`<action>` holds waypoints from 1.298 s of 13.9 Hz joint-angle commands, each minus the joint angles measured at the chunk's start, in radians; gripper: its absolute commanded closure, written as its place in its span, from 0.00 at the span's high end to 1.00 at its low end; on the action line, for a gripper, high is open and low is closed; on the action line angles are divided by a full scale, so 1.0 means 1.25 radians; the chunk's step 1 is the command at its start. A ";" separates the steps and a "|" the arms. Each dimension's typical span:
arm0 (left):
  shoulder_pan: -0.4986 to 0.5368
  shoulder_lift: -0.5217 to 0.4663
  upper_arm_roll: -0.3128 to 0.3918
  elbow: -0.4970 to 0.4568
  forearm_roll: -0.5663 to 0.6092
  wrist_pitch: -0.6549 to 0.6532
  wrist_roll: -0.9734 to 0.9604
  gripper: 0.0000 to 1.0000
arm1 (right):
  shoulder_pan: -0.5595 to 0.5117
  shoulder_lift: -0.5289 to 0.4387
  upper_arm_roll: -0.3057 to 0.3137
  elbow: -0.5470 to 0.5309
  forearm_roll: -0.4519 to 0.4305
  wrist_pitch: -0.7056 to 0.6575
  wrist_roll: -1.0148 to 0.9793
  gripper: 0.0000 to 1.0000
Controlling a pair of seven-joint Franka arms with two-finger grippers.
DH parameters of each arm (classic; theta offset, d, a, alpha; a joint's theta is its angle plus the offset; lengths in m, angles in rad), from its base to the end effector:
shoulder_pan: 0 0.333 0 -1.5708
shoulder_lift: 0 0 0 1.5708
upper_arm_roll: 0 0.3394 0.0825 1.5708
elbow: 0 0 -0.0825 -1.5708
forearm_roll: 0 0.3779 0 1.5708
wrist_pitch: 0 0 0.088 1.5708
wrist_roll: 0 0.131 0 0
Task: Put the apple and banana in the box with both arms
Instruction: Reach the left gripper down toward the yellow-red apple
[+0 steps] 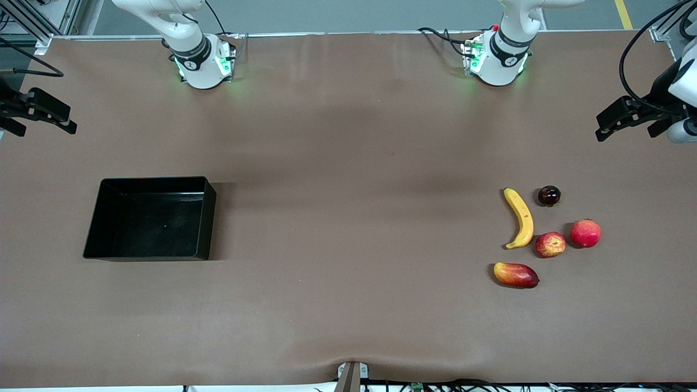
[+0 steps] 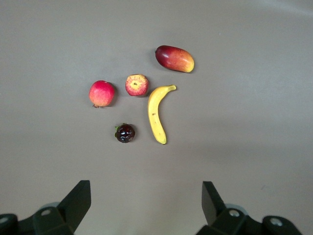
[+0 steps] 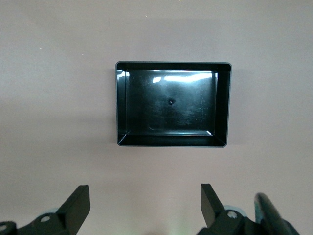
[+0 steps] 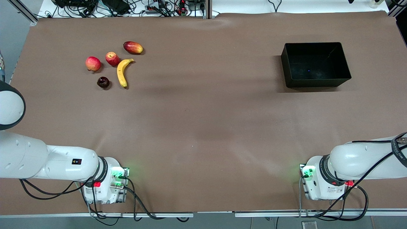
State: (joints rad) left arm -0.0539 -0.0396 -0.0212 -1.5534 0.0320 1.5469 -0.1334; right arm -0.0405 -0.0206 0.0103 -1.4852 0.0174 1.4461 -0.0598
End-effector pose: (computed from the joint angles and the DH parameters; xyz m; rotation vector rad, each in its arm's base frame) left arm 0.5327 -0.0361 0.6513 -3.1105 -0.0927 -0.0565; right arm 0.5279 -0.0134 0.6635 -3.1232 -0.0494 0.0277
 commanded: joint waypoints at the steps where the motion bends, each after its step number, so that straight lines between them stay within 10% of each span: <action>1: 0.005 -0.005 0.000 0.006 -0.004 -0.014 0.012 1.00 | -0.013 -0.002 0.006 0.005 -0.005 0.002 -0.010 1.00; 7: 0.011 0.083 0.001 0.016 0.019 0.014 0.009 1.00 | -0.023 0.026 0.006 0.013 -0.009 0.009 -0.011 1.00; 18: 0.082 0.432 -0.001 -0.025 0.037 0.407 0.006 1.00 | -0.094 0.167 0.006 0.013 -0.014 0.099 -0.042 1.00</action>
State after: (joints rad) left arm 0.0298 0.4491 -0.0197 -1.5801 0.0637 1.9881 -0.1283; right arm -0.1241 0.1611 0.0050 -1.4860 0.0145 1.5674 -0.0874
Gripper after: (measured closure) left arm 0.000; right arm 0.000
